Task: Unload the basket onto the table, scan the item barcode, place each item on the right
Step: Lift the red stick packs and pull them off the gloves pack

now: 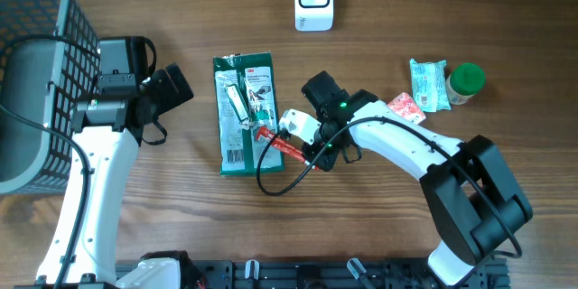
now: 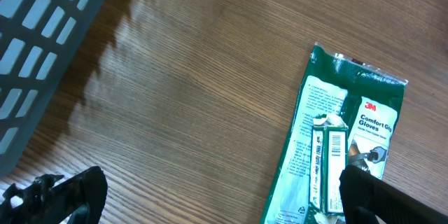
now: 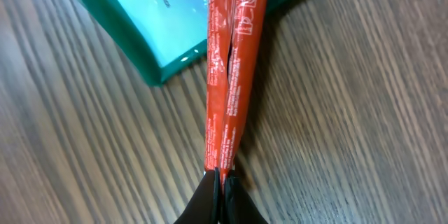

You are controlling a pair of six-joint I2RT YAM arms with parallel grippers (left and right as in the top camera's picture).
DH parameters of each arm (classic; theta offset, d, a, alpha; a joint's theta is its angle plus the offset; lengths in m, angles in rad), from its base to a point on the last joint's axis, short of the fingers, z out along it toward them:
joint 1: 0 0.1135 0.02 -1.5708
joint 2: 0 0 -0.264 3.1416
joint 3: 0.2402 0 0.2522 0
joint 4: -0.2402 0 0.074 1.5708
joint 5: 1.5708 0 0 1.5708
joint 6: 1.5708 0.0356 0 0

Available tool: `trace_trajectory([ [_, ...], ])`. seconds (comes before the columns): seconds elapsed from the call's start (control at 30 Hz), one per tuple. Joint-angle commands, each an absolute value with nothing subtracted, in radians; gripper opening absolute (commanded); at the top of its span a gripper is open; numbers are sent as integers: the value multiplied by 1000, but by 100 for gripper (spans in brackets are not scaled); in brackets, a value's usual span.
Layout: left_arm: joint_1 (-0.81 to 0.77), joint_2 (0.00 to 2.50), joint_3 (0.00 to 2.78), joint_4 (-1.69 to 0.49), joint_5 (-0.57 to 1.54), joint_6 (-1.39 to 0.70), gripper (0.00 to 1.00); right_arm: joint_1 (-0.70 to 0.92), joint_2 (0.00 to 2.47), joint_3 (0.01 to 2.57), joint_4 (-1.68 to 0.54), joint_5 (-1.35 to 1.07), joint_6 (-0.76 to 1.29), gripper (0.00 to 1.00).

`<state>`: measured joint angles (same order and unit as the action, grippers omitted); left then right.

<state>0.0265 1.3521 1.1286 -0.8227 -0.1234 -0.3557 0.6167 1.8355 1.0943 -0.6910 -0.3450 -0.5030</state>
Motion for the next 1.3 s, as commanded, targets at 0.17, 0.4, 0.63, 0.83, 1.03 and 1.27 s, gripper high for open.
trace_trajectory([
  [0.17,31,1354,1134,-820,-132,-344,100,622,1853,1117,-663,-310,-489,30],
  [0.4,31,1354,1134,-820,-132,-344,100,620,1844,1213,-795,-310,-418,55],
  [0.63,31,1354,1134,-821,-132,-345,100,620,1865,1150,-760,-310,-415,57],
  [0.83,31,1354,1134,-820,-132,-345,100,621,1909,1102,-738,-314,-414,57],
  [1.03,31,1354,1134,-821,-132,-345,100,621,1956,1054,-677,-292,-390,26],
  [1.27,31,1354,1134,-820,-132,-344,100,620,1896,1119,-748,-292,-394,4],
])
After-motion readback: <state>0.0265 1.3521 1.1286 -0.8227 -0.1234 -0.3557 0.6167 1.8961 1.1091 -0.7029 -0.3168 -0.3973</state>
